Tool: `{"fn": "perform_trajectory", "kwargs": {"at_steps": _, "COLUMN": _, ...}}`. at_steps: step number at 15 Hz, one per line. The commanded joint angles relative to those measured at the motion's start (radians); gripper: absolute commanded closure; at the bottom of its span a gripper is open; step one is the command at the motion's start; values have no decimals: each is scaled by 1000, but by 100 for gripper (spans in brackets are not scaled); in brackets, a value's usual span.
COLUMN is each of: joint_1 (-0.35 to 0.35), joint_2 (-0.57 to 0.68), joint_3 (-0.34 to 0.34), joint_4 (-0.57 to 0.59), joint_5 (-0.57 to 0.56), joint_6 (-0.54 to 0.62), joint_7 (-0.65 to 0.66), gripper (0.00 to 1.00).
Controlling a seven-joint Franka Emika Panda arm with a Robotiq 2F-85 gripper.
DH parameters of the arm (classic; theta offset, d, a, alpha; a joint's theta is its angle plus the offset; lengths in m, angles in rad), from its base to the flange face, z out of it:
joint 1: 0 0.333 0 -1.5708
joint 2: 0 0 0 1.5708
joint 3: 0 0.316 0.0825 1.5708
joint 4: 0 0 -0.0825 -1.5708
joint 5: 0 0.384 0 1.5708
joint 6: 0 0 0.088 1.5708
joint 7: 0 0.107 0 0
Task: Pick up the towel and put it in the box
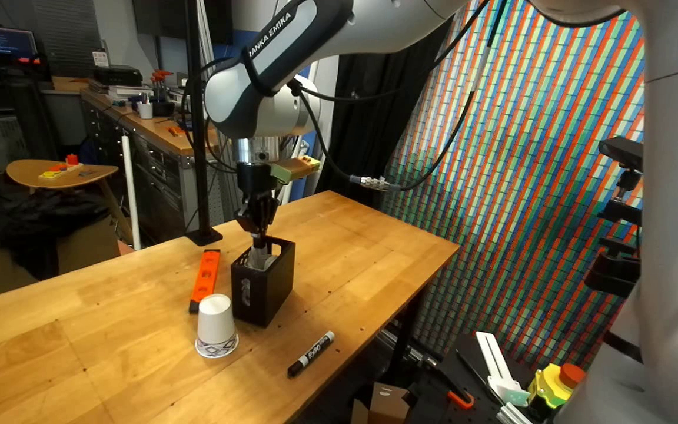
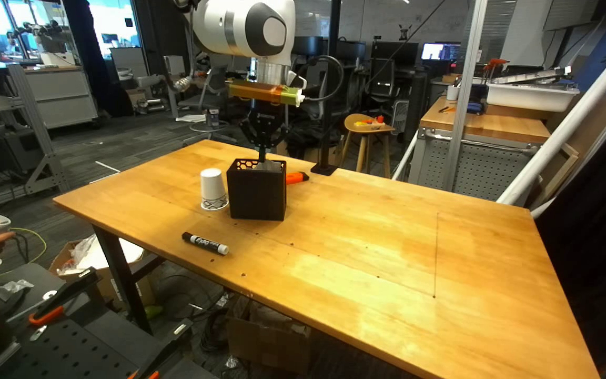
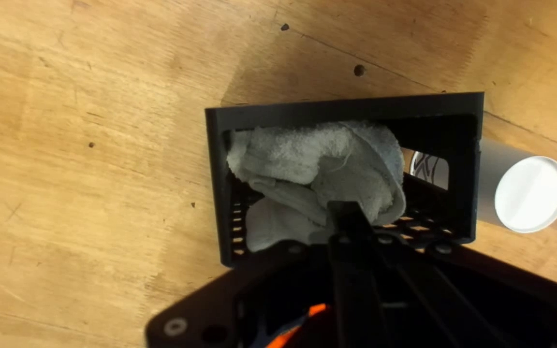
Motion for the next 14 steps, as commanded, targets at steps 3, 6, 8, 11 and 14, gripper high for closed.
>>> {"fn": "perform_trajectory", "kwargs": {"at_steps": 3, "joint_1": -1, "joint_2": -5, "joint_3": 0, "joint_4": 27, "joint_5": 7, "joint_6": -2, "joint_7": -18, "gripper": 99}}
{"fn": "perform_trajectory", "kwargs": {"at_steps": 6, "joint_1": 0, "joint_2": -3, "joint_3": 0, "joint_4": 35, "joint_5": 4, "joint_6": -4, "joint_7": -18, "gripper": 99}}
{"fn": "perform_trajectory", "kwargs": {"at_steps": 8, "joint_1": 1, "joint_2": -2, "joint_3": 0, "joint_4": 37, "joint_5": 4, "joint_6": -5, "joint_7": -19, "gripper": 99}}
{"fn": "perform_trajectory", "kwargs": {"at_steps": 11, "joint_1": 2, "joint_2": 0, "joint_3": 2, "joint_4": 40, "joint_5": 4, "joint_6": -5, "joint_7": -22, "gripper": 99}}
{"fn": "perform_trajectory", "kwargs": {"at_steps": 14, "joint_1": 2, "joint_2": 3, "joint_3": 2, "joint_4": 40, "joint_5": 7, "joint_6": -3, "joint_7": -23, "gripper": 99}}
